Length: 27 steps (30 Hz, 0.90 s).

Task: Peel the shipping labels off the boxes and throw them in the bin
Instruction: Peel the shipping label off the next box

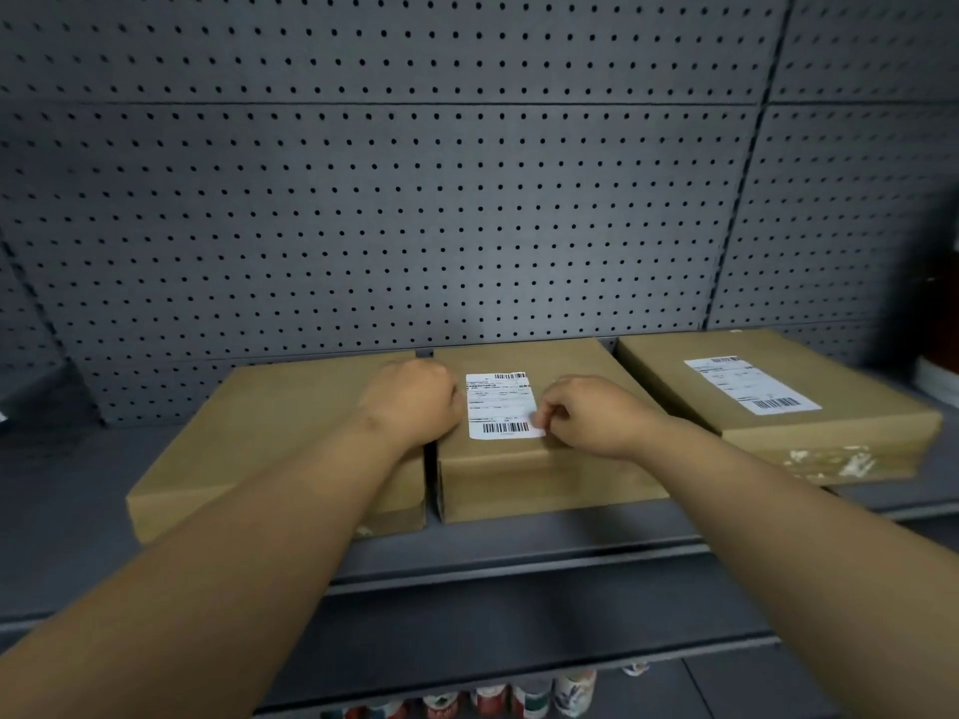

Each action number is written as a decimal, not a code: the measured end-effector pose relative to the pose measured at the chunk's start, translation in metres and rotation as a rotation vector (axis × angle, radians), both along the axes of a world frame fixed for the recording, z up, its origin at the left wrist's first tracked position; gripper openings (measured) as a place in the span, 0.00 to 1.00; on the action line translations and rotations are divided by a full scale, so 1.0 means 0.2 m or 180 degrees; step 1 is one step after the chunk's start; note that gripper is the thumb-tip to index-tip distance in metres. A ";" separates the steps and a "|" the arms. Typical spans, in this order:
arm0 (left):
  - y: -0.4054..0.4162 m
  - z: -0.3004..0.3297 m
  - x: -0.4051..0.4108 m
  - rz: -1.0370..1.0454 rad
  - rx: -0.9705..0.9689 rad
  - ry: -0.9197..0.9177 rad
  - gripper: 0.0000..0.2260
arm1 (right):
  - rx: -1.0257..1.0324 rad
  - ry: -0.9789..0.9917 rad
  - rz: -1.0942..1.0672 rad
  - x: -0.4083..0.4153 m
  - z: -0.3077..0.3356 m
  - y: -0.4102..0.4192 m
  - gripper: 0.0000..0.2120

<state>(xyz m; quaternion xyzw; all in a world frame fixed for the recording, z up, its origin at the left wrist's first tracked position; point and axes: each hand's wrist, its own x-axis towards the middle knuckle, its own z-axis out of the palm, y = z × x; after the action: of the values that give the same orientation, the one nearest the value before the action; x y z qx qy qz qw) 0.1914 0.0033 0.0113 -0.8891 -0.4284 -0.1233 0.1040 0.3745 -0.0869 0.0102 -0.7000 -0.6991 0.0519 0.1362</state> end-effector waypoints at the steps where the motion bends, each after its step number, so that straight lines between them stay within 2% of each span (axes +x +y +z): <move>1: 0.01 -0.01 0.01 -0.0058 -0.0017 -0.0008 0.12 | -0.0001 -0.0010 -0.0047 0.00 0.00 0.00 0.11; 12: 0.15 -0.06 0.05 -0.0240 -0.0059 -0.0135 0.10 | -0.0256 -0.0257 -0.0289 0.07 0.04 0.23 0.13; 19: 0.24 -0.07 0.06 -0.0062 -0.0049 -0.0023 0.14 | -0.0239 -0.0183 -0.0365 0.09 0.04 0.40 0.14; 27: 0.28 -0.09 0.07 0.0002 -0.0151 -0.0170 0.13 | -0.0306 0.0002 -0.0373 0.11 0.02 0.54 0.15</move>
<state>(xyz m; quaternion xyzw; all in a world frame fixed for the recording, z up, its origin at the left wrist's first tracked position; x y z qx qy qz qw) 0.2060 0.0587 -0.0071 -0.8875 -0.4341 -0.1368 0.0714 0.3970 0.0211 0.0140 -0.7455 -0.6536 0.0776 0.1054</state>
